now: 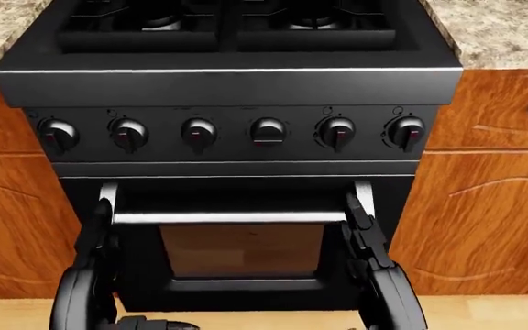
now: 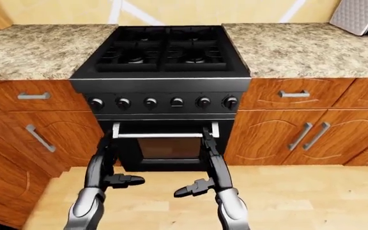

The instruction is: Navigate to the stove.

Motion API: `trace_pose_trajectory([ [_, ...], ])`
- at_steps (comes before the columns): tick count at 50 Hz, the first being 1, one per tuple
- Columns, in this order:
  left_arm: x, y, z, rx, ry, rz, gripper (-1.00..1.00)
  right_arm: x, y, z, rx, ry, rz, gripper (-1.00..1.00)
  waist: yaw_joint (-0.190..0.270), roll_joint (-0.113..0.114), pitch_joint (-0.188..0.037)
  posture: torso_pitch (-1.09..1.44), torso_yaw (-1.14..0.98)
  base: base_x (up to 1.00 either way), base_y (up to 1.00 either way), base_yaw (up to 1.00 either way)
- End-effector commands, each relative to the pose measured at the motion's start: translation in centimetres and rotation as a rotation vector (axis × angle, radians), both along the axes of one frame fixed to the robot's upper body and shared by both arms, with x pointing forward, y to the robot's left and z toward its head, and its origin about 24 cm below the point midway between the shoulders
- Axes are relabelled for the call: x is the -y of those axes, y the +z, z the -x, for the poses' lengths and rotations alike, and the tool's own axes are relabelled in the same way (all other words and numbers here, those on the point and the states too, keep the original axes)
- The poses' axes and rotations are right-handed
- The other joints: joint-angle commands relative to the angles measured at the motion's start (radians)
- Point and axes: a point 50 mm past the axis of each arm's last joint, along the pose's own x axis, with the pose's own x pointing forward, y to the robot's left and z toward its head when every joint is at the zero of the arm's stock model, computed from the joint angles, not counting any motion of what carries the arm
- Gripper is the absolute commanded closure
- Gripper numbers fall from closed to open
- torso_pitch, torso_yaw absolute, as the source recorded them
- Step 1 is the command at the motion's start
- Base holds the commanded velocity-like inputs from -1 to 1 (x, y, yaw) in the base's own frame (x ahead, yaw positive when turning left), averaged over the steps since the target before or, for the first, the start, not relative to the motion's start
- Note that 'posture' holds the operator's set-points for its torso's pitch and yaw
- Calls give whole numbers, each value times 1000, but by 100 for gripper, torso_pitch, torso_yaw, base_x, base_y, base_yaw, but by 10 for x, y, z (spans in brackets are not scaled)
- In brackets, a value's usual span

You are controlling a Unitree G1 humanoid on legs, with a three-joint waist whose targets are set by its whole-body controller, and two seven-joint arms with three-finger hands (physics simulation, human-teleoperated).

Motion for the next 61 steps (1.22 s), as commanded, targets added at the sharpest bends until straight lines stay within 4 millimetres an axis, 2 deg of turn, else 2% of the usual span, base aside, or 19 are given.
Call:
trace_pose_trajectory([
  [1, 0, 16, -4, 86, -9, -7, -100, -3, 14, -3, 78, 5, -12, -100, -3, -10, -17, 0, 0, 0, 38, 0],
  [2, 0, 16, -4, 86, -9, -7, -100, -3, 15, -3, 78, 5, -13, -100, 0, -23, -19, 0, 0, 0, 37, 0],
  [5, 0, 16, -4, 86, -9, -7, -100, -2, 14, -3, 78, 5, -14, -100, -6, -18, -27, 0, 0, 0, 31, 0],
  [10, 0, 16, -4, 86, -9, -7, -100, -3, 15, -2, 77, 5, -14, -100, -7, 63, -10, 0, 0, 0, 23, 0],
  [11, 0, 16, -4, 86, -9, -7, -100, -3, 15, -2, 77, 4, -14, -100, -6, 90, -15, 0, 0, 0, 20, 0],
  [12, 0, 16, -4, 86, -9, -7, -100, -3, 15, -2, 77, 4, -14, -100, -4, 133, -29, 0, 0, 0, 20, 0],
  [13, 0, 16, -4, 86, -9, -7, -100, -3, 15, -2, 77, 4, -15, -100, -6, 137, -44, 0, 0, 0, 20, 0],
  [14, 0, 16, -4, 86, -9, -7, -100, -2, 15, -2, 77, 3, -15, -100, 8, 109, -22, 0, 0, 0, 15, 0],
  [15, 0, 16, -4, 86, -9, -7, -100, -2, 15, -2, 76, 2, -16, -100, 6, 105, 1, 0, 0, 0, 5, 0],
  [17, 0, 16, -4, 86, -9, -7, -100, -2, 15, -2, 75, 0, -18, -100, 2, 92, -25, 0, 0, 0, 0, 0],
  [24, 0, 16, -4, 86, -9, -7, -100, -2, 16, -2, 73, -3, -23, -100, 13, 40, -19, 0, 0, 0, 0, 0],
  [27, 0, 16, -4, 86, -9, -7, -100, -2, 15, -3, 74, -1, -22, -100, 21, -5, -27, 0, 0, 0, 0, 0],
  [35, 0, 16, -4, 86, -9, -7, -100, -2, 16, -2, 74, 2, -22, -100, 15, 29, -43, 0, 0, 0, 0, 0],
  [42, 0, 16, -4, 86, -9, -7, -100, -2, 15, -2, 73, 3, -21, -100, 11, 35, -54, 0, 0, -1, 0, 0],
  [43, 0, 16, -4, 86, -9, -7, -100, -2, 15, -2, 73, 3, -20, -100, 10, 36, -67, 0, 0, -20, 0, 0],
  [49, 0, 16, -4, 86, -9, -7, -100, -3, 15, -2, 74, 4, -21, -100, 12, 60, -56, 0, 0, -32, 0, 0],
  [51, 0, 16, -4, 86, -9, -7, -100, -2, 15, -2, 73, 3, -20, -100, -2, 77, -33, 0, 0, 0, 0, 0],
  [58, 0, 16, -4, 86, -9, -7, -100, -2, 13, -3, 67, -4, -21, -100, 5, 38, -45, 0, 0, 0, 0, 0],
  [61, 0, 16, -4, 86, -9, -7, -100, -1, 13, -5, 63, -11, -22, -100, 9, 33, -47, 0, 0, 0, 0, 0],
])
